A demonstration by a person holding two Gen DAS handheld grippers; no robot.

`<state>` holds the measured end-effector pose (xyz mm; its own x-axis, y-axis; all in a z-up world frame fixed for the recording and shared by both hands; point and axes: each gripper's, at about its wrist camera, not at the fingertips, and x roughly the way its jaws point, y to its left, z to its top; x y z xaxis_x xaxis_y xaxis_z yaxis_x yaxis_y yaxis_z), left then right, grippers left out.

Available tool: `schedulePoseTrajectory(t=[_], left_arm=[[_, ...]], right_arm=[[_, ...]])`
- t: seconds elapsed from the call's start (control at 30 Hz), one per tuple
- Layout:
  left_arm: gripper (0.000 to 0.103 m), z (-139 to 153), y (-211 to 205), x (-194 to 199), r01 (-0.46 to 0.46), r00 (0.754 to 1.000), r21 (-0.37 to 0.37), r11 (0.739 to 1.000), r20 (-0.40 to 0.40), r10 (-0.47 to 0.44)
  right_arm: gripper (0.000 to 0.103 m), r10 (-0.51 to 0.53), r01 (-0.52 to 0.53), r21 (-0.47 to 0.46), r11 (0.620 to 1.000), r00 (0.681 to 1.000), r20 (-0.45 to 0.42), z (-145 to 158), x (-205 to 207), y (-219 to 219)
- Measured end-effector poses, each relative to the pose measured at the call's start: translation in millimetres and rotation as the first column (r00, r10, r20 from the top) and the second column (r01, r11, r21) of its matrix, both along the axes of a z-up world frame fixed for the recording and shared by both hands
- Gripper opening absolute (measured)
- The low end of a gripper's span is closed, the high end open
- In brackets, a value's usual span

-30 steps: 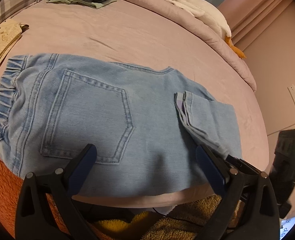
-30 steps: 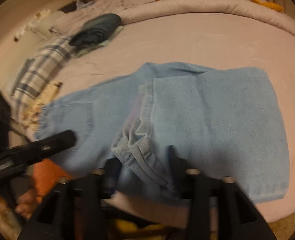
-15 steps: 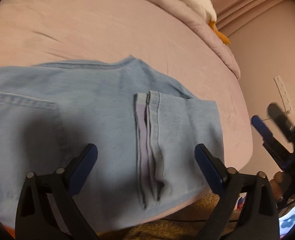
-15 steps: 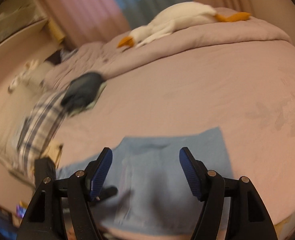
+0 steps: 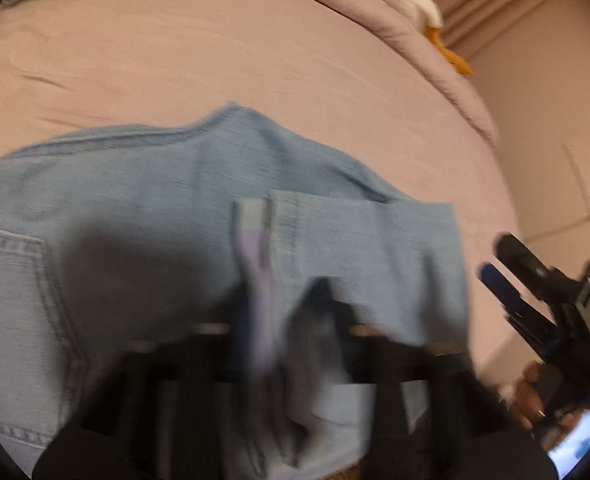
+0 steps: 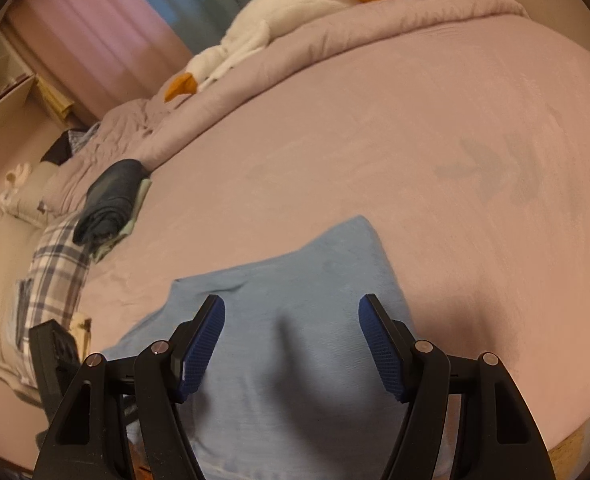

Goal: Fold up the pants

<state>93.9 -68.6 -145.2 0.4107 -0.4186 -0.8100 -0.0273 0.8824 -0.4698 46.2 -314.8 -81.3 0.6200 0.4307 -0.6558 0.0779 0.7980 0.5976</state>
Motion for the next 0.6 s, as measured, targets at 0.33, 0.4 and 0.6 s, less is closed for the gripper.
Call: schedulePoseTrajectory(t=[0.33,0.4,0.6], left_arm=[[0.007,31,5,-9,-0.031,0.991,0.041,0.999,0.129,0.025],[0.007,35,9,-5,-0.04,0.989,0.063,0.997,0.148,0.03],[0.013,0,9,5,-0.018,0.997,0.136,0.991,0.07,0.009]], right_arm=[[0.069,-0.016,0.016,0.009,1.0,1.0,0.01,3,-4,-8],[0.069,-0.005,0.005,0.006,1.0,1.0,0.022,5,-3,-5],[0.069,0.029,-0.029,-0.03,0.999,0.999,-0.025,-8,10,9]])
